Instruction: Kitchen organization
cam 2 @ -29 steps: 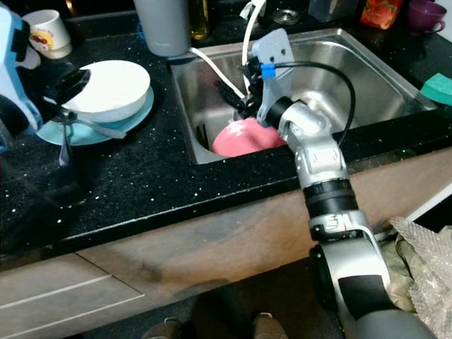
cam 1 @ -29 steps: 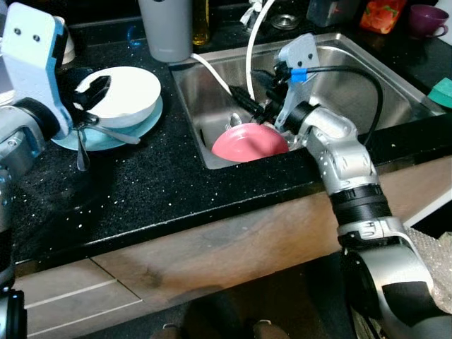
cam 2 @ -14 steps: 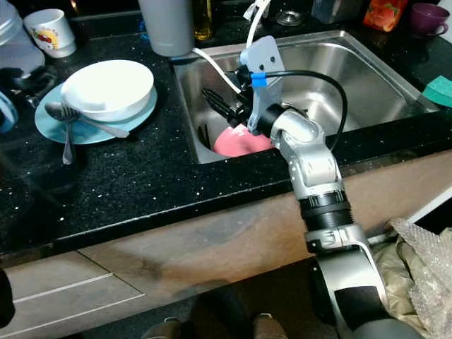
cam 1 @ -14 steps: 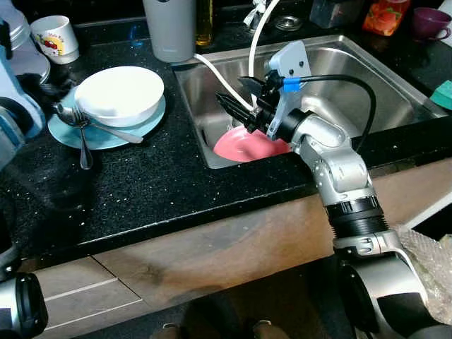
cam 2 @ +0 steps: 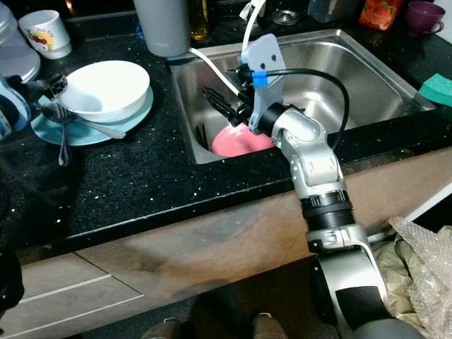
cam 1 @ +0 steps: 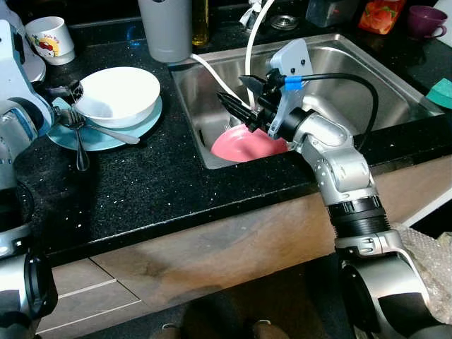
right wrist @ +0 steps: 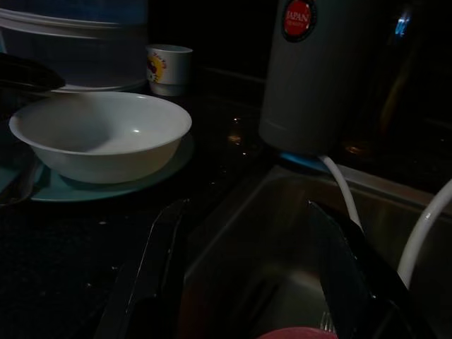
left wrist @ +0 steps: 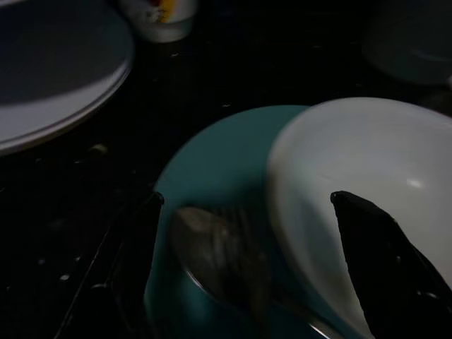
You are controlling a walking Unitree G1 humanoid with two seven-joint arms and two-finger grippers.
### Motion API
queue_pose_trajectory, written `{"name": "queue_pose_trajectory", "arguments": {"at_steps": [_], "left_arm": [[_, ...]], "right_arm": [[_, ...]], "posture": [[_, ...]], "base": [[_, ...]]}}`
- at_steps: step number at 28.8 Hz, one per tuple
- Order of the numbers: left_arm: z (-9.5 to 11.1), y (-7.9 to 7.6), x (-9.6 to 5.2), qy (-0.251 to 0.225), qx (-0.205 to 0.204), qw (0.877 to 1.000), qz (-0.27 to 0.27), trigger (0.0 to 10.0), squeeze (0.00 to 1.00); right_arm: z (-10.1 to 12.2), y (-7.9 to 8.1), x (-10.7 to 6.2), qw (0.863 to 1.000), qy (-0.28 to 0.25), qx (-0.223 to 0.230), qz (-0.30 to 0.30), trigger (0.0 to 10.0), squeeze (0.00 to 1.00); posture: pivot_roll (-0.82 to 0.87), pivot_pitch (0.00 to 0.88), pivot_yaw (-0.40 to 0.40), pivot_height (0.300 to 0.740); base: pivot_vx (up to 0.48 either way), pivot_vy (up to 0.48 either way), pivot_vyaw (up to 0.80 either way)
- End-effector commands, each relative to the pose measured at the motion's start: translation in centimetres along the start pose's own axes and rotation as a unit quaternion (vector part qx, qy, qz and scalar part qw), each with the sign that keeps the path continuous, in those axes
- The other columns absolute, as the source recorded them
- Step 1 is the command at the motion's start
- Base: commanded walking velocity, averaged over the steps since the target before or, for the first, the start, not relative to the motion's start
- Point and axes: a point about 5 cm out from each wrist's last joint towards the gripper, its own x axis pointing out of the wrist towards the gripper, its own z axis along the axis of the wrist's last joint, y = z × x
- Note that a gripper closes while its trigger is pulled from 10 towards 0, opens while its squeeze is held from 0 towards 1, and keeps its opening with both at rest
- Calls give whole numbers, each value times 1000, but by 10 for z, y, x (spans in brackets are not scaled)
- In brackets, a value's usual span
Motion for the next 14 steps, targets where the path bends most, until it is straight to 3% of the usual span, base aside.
{"name": "queue_pose_trajectory", "arguments": {"at_steps": [1,6,14], "left_arm": [[-2,-3,7,1,1,1000,-1,10000,0],[-4,-8,13,6,-18,1000,-18,10000,0],[-4,-16,20,-3,-9,999,-40,10000,0]], "right_arm": [[0,2,-2,1000,-4,6,6,10000,0],[0,2,-2,1000,-4,5,7,10000,0],[1,3,-2,1000,-6,2,9,10000,0]], "posture": [[53,168,11,740],[51,170,13,740],[49,170,21,740]], "base": [[0,0,0],[0,0,0],[0,0,0]]}}
